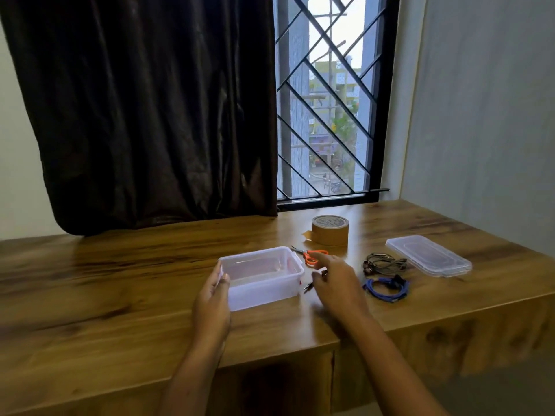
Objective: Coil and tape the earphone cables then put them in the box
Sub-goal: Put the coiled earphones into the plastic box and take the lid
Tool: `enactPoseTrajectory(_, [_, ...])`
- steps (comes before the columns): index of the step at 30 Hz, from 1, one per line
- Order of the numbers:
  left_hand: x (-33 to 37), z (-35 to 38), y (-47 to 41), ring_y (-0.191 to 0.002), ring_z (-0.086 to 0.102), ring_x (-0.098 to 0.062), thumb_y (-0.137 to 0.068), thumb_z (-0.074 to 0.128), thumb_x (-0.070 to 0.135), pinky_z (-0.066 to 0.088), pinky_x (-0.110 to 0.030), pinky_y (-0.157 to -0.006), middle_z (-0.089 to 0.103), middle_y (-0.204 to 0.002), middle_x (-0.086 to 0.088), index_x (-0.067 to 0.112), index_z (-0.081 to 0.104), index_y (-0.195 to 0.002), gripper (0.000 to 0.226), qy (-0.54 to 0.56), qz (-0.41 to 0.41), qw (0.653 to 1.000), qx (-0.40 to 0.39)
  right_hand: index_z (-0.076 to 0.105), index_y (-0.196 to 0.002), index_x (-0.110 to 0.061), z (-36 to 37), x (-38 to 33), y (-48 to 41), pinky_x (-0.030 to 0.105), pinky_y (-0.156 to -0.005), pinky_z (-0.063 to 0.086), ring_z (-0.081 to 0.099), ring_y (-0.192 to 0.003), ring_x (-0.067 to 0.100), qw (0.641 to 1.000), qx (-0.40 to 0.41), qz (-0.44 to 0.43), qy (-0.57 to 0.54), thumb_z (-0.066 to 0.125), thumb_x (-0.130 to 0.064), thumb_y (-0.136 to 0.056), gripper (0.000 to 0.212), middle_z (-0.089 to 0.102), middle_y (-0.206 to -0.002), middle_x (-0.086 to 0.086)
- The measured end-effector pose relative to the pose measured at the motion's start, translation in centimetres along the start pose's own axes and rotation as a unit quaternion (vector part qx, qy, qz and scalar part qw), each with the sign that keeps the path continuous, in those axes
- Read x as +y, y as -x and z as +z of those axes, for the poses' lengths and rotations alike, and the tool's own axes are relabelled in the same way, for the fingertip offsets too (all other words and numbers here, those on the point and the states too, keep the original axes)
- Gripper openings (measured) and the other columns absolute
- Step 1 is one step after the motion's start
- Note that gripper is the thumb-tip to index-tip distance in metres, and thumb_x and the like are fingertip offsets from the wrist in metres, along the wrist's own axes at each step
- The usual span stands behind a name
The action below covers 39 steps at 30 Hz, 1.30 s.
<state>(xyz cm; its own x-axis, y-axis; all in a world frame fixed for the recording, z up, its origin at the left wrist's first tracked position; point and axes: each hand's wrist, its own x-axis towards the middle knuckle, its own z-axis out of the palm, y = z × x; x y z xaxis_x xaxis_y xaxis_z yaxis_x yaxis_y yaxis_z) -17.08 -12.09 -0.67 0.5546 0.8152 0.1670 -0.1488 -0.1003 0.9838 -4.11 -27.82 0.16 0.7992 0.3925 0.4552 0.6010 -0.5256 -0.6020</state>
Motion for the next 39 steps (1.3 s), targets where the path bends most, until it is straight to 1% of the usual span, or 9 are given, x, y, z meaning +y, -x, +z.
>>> enactPoseTrajectory(5, [0.1, 0.2, 0.4, -0.118, 0.049, -0.023, -0.098, 0.043, 0.033, 0.047, -0.048, -0.097, 0.048, -0.138, -0.001, 0.032, 0.042, -0.139, 0.041, -0.041, 0.022, 0.999, -0.024, 0.058, -0.127, -0.022, -1.8, 1.7, -0.9, 0.036, -0.091, 0.050, 0.056, -0.111, 0.022, 0.982, 0.007, 0.022, 0.188, 0.055, -0.015, -0.091, 0.036, 0.061, -0.123, 0.003])
enactPoseTrajectory(11, [-0.3, -0.1, 0.5, -0.107, 0.056, -0.021, -0.074, 0.067, 0.052, 0.056, -0.047, -0.081, 0.053, -0.129, 0.001, 0.037, 0.043, -0.134, 0.067, -0.095, 0.046, 0.992, -0.076, 0.060, -0.110, -0.013, -2.4, 1.9, -2.4, 0.037, -0.082, 0.053, 0.060, -0.099, 0.025, 0.959, -0.100, 0.058, 0.258, 0.051, -0.010, -0.091, 0.021, 0.064, -0.110, 0.009])
enactPoseTrajectory(13, [-0.6, -0.1, 0.4, -0.108, 0.057, -0.023, -0.068, 0.073, 0.052, 0.057, -0.047, -0.079, 0.054, -0.129, 0.001, 0.038, 0.040, -0.135, 0.076, -0.112, 0.041, 0.989, -0.086, 0.061, -0.105, -0.014, -2.3, 1.9, -2.9, 0.037, -0.079, 0.053, 0.060, -0.095, 0.025, 0.959, -0.094, 0.068, 0.260, 0.052, -0.013, -0.092, 0.016, 0.064, -0.106, 0.008])
enactPoseTrajectory(17, [-0.9, -0.1, 0.2, -0.109, 0.053, -0.021, -0.075, 0.076, 0.034, 0.058, -0.042, -0.080, 0.051, -0.132, -0.001, 0.032, 0.037, -0.139, 0.075, -0.140, 0.054, 0.985, -0.081, 0.060, -0.108, -0.016, -2.4, 2.0, -3.8, 0.037, -0.076, 0.049, 0.060, -0.100, 0.027, 0.957, -0.091, 0.091, 0.259, 0.057, -0.019, -0.092, 0.017, 0.063, -0.110, 0.007])
enactPoseTrajectory(22, [-1.0, 0.1, 0.1, -0.110, 0.052, -0.020, -0.076, 0.075, 0.031, 0.057, -0.043, -0.082, 0.051, -0.132, -0.001, 0.032, 0.035, -0.141, 0.076, -0.135, 0.059, 0.986, -0.083, 0.061, -0.102, -0.012, -3.0, 1.5, -4.8, 0.033, -0.069, 0.044, 0.059, -0.096, 0.029, 0.967, -0.045, 0.078, 0.238, 0.057, -0.018, -0.091, 0.013, 0.064, -0.103, 0.010])
enactPoseTrajectory(26, [-1.0, 0.1, 0.0, -0.110, 0.053, -0.020, -0.075, 0.076, 0.029, 0.057, -0.043, -0.082, 0.050, -0.127, 0.003, 0.032, 0.035, -0.141, 0.077, -0.128, 0.063, 0.986, -0.088, 0.068, -0.096, -0.013, -4.4, -0.9, -6.1, 0.031, -0.068, 0.045, 0.060, -0.096, 0.032, 0.985, 0.030, 0.027, 0.170, 0.055, -0.015, -0.089, 0.015, 0.067, -0.098, 0.011])
enactPoseTrajectory(29, [-1.0, 0.1, 0.0, -0.107, 0.053, -0.018, -0.075, 0.076, 0.030, 0.057, -0.042, -0.082, 0.050, -0.121, 0.008, 0.033, 0.035, -0.141, 0.078, -0.124, 0.065, 0.986, -0.090, 0.070, -0.100, -0.022, -5.3, -4.2, -6.3, 0.031, -0.074, 0.046, 0.060, -0.098, 0.026, 0.994, 0.051, -0.016, 0.093, 0.058, -0.025, -0.091, 0.015, 0.068, -0.101, 0.005])
enactPoseTrajectory(34, [-0.9, 0.0, 0.2, -0.110, 0.052, -0.017, -0.073, 0.077, 0.033, 0.055, -0.046, -0.085, 0.048, -0.124, 0.010, 0.035, 0.032, -0.142, 0.083, -0.119, 0.059, 0.987, -0.087, 0.070, -0.096, -0.020, -3.7, -8.0, -6.3, 0.025, -0.069, 0.046, 0.061, -0.089, 0.017, 0.997, -0.038, -0.063, 0.000, 0.061, -0.024, -0.091, 0.011, 0.066, -0.098, 0.000])
enactPoseTrajectory(39, [-0.8, -0.1, 0.2, -0.110, 0.056, -0.019, -0.073, 0.078, 0.032, 0.055, -0.046, -0.085, 0.052, -0.129, 0.006, 0.037, 0.029, -0.143, 0.086, -0.099, 0.047, 0.989, -0.095, 0.061, -0.076, -0.021, 0.2, -8.9, -6.6, 0.027, -0.061, 0.044, 0.057, -0.074, 0.017, 0.974, -0.170, -0.086, 0.122, 0.063, -0.018, -0.088, 0.012, 0.064, -0.088, 0.002])
